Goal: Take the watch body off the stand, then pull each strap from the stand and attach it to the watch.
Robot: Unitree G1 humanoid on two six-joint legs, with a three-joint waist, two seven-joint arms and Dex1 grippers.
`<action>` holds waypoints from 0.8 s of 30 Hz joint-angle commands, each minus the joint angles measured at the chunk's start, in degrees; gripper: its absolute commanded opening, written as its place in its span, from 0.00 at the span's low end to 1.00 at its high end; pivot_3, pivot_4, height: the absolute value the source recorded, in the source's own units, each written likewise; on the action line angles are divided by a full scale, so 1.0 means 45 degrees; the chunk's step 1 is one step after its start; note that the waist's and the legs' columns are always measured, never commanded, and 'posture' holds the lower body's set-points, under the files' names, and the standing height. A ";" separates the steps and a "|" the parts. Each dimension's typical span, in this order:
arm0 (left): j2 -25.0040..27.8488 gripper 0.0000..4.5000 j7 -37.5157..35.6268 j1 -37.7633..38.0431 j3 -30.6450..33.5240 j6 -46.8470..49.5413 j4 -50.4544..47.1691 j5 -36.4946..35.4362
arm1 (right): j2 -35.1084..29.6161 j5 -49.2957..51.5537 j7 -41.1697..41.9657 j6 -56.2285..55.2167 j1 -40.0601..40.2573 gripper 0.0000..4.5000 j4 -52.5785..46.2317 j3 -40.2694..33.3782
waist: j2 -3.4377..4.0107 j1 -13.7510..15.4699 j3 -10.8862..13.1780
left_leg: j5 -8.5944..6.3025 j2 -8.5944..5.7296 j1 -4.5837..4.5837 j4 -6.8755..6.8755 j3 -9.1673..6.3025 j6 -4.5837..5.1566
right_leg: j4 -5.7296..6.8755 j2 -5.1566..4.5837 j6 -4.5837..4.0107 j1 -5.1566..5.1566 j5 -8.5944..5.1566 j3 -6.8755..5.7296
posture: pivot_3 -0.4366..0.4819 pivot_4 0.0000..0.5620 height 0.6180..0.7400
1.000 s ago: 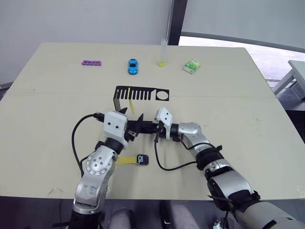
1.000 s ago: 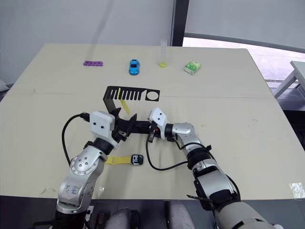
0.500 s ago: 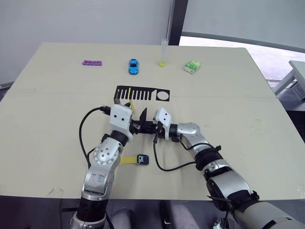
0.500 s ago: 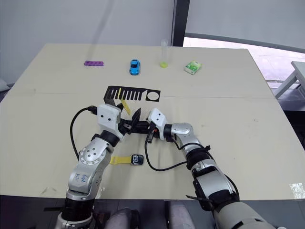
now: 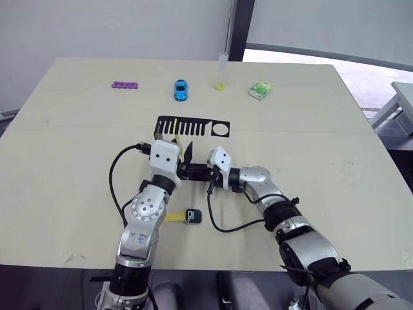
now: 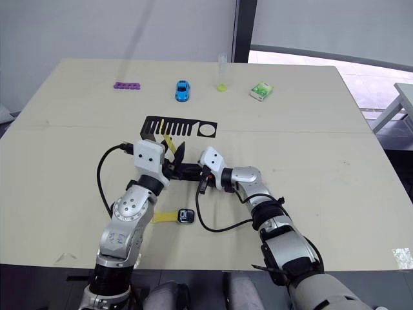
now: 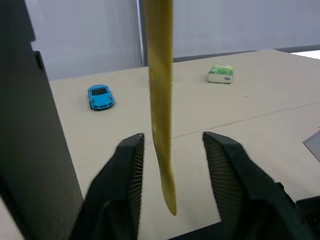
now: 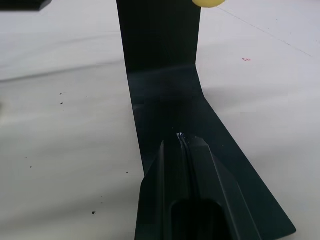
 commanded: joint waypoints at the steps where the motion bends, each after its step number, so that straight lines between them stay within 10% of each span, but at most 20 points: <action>1: -0.0095 0.01 -0.0025 -0.0284 -0.0075 -0.0254 -0.0171 0.0104 | 0.0113 -0.0308 0.0016 0.0257 0.0307 0.00 0.0279 0.0190 | 0.0000 -0.0004 0.0000 | 0.0000 0.0000 0.0000 0.0000 0.0000 0.0000 | 0.0000 0.0000 0.0000 0.0000 0.0000 0.0000 | 0.48 0.27 1.00; 24: 0.0337 0.01 -0.0408 0.0328 0.0282 -0.1434 -0.0854 0.0004 | 0.0167 -0.0446 -0.0501 0.0581 0.0407 0.00 0.0470 0.0140 | 0.0000 -0.0013 0.0000 | 0.0000 0.0001 0.0002 -0.0002 0.0000 0.0000 | 0.0000 -0.0001 0.0000 0.0001 0.0000 0.0001 | 0.48 0.27 1.00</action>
